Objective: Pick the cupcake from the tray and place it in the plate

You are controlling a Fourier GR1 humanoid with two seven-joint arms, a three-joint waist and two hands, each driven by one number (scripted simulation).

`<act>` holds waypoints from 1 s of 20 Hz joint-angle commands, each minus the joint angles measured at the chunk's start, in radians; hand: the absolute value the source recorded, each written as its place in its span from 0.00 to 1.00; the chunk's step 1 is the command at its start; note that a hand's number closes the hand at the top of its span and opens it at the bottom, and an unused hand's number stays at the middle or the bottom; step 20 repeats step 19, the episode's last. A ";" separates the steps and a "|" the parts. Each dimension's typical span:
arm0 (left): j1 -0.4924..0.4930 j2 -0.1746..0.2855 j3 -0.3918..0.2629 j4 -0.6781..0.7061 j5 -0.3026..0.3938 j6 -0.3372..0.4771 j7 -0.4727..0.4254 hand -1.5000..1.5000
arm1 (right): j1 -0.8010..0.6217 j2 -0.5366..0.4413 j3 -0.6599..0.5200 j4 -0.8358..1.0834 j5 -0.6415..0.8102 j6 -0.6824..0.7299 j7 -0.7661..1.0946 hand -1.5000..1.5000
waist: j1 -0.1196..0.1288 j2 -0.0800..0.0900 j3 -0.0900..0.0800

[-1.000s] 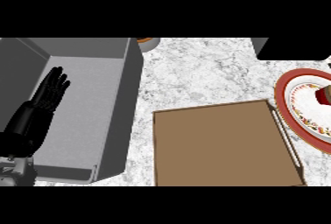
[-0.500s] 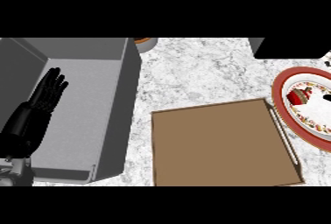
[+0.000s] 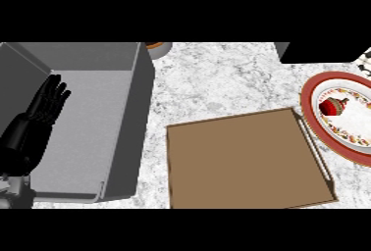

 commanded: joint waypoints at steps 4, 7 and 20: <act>0.083 -0.053 -0.040 0.117 -0.037 0.014 -0.036 0.50 | 0.104 -0.112 -0.064 0.099 -0.039 0.223 -0.136 0.00 | -0.010 0.037 -0.029; 0.084 -0.042 -0.034 0.114 -0.021 -0.003 -0.025 0.50 | 0.140 -0.116 -0.049 0.121 -0.012 0.267 -0.208 0.00 | 0.004 0.039 -0.029; 0.102 -0.049 -0.048 0.095 -0.034 0.002 -0.027 0.50 | 0.206 -0.146 -0.057 0.172 0.019 0.283 -0.336 0.00 | 0.014 0.039 -0.025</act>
